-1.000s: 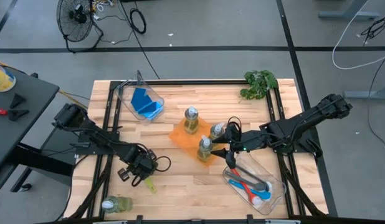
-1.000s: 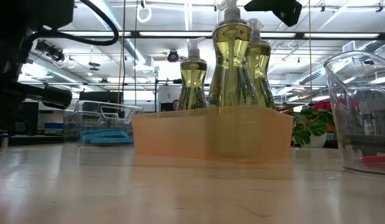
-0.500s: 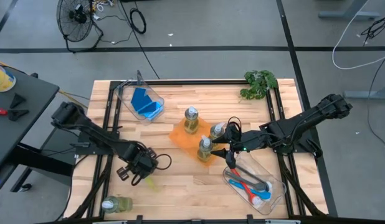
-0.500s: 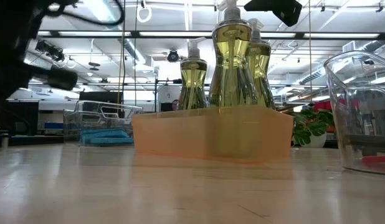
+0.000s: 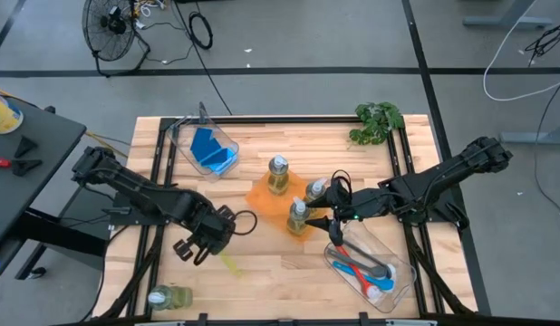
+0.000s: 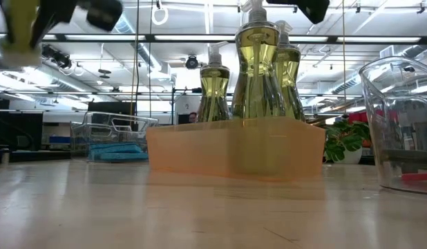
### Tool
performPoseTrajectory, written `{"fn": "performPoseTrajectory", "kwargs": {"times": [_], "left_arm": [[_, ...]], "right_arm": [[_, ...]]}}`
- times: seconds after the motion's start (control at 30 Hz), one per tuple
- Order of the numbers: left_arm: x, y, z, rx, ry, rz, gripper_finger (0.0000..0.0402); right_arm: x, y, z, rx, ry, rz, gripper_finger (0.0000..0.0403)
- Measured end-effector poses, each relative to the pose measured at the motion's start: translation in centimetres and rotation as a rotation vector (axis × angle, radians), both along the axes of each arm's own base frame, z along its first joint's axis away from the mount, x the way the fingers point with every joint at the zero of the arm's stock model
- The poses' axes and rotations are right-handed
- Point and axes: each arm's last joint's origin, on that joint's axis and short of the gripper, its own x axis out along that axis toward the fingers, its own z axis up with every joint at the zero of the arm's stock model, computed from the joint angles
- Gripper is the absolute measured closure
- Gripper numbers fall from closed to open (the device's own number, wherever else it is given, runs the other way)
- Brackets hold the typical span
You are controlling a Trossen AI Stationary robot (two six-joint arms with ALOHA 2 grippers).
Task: Pick & Place Kitchen Sink Supplies
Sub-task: Put the green dish brush into the bottom transparent bin
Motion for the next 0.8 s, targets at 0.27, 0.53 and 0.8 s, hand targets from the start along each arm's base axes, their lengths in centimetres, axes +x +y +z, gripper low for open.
{"fn": "performPoseTrajectory", "kwargs": {"times": [0.27,0.53,0.8], "left_arm": [[0.8,1.3,5.3,-0.005,-0.102,0.065,0.0355],[1.0,3.2,10.3,-0.018,-0.218,0.145,0.0356],[1.2,6.9,15.3,0.025,-0.423,0.332,0.0356]], "right_arm": [[0.3,0.1,0.7,-0.043,-0.071,0.028,0.0154],[0.3,0.1,0.8,-0.041,-0.081,0.028,0.0154],[0.6,0.1,1.8,-0.127,-0.191,0.032,0.0154]]}}
